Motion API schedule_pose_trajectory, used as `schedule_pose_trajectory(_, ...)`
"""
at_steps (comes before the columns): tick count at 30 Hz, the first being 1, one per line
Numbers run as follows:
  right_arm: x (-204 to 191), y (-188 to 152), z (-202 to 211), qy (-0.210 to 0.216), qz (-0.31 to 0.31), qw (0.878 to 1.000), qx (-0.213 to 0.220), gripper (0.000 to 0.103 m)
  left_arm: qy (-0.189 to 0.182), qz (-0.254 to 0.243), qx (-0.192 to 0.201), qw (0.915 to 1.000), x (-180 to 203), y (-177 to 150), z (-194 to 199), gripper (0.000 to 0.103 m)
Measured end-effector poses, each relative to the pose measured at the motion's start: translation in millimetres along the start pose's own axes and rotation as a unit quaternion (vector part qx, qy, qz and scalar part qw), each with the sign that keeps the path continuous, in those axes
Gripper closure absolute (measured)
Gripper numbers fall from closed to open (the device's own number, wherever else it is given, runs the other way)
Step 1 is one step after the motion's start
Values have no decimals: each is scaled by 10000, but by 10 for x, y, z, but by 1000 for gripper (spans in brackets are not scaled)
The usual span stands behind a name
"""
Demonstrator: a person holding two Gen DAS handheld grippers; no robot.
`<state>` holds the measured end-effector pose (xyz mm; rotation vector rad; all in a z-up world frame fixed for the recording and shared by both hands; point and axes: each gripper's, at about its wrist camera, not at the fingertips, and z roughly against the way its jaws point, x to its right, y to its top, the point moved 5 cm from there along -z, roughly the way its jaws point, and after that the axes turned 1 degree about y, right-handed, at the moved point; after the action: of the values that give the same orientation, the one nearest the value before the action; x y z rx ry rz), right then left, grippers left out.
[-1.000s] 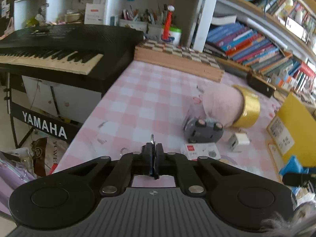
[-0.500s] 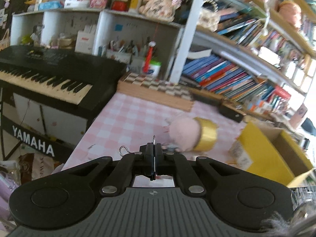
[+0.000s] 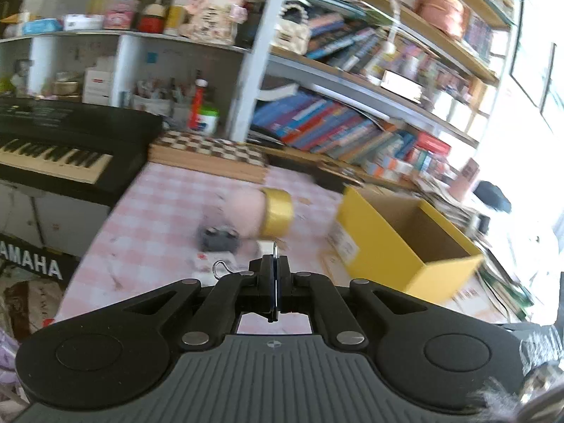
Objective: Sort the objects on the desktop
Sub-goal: 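Carry the blue item in the right tool while the left tool carries the clip to the box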
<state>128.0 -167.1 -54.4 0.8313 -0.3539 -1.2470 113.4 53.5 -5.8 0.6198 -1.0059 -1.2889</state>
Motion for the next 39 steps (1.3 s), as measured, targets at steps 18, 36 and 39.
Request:
schedule_pose_trajectory(18, 410, -536, 644, -905, -837, 9923, 118, 77, -1301, -666, -582, 9875, 789, -425, 131, 102)
schedule_pose_trajectory(36, 883, -460, 743, -1219, -1186, 9851, 262, 77, -1827, -1013, -672, 9756, 1364, -351, -156, 102)
schedule_pose_trajectory(39, 991, -402, 719, -1220, -1164, 9854, 241, 77, -1870, -1007, -683, 9748, 1470, -326, -249, 102)
